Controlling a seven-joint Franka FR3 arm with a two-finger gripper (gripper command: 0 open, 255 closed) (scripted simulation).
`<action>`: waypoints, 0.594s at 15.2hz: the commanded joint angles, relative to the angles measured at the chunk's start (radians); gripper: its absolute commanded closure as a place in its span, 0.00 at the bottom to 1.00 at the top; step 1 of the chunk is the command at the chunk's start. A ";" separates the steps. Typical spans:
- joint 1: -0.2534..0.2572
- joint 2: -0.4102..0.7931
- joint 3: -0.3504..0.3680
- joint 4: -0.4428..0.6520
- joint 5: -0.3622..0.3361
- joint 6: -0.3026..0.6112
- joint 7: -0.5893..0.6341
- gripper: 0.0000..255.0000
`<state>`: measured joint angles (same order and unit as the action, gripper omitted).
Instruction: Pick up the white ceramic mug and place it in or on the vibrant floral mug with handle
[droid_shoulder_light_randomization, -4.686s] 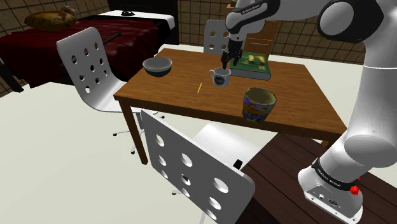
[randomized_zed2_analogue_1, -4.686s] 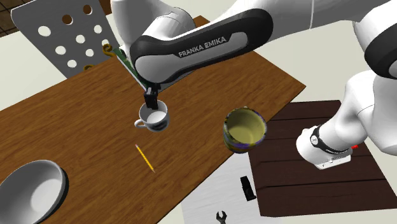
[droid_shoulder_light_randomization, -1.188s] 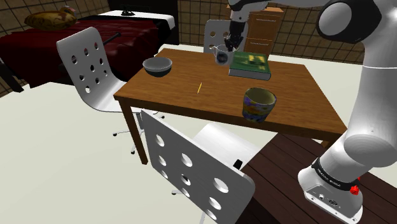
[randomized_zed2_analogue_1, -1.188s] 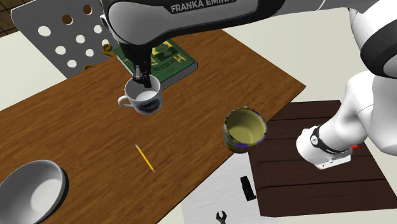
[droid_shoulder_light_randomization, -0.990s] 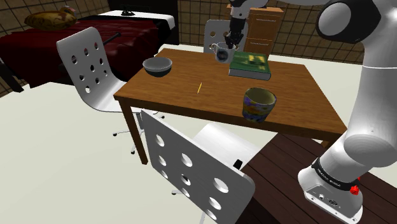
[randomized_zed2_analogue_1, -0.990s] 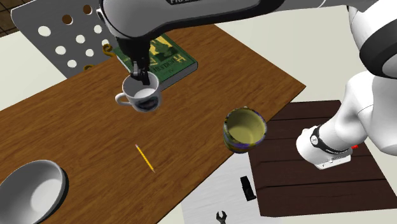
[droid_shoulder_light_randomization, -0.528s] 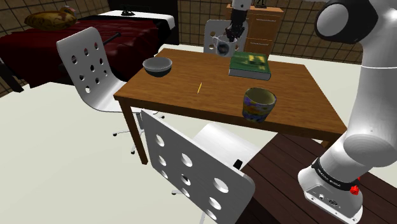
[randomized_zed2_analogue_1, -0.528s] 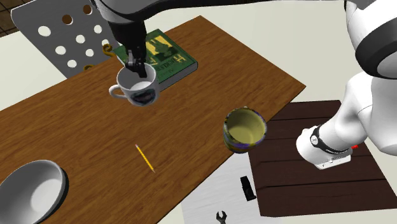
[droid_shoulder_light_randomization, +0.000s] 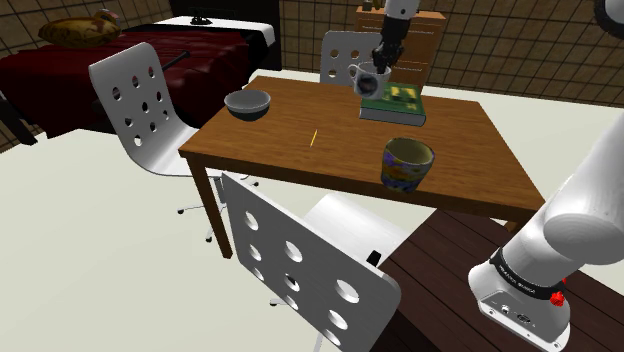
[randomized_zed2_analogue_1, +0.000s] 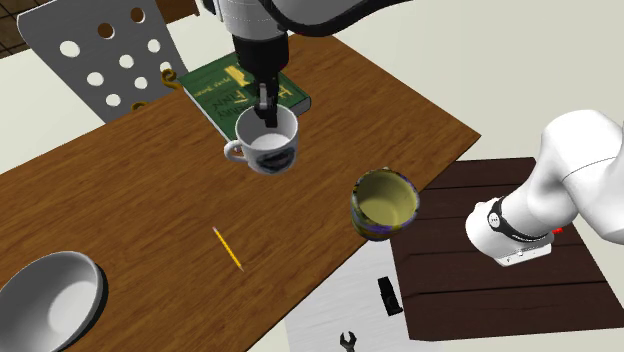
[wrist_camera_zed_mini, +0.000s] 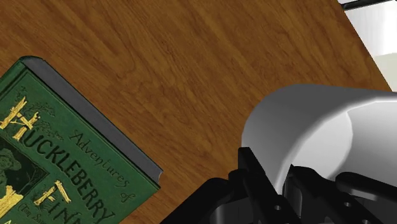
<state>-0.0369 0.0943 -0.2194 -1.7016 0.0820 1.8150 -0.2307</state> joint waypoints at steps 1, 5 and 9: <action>0.008 -0.083 0.002 -0.100 -0.019 0.019 0.011 1.00; 0.015 -0.250 0.015 -0.284 -0.054 0.041 0.042 1.00; 0.013 -0.415 0.033 -0.444 -0.083 0.040 0.072 1.00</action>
<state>-0.0226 -0.2750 -0.1903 -2.0998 0.0069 1.8536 -0.1653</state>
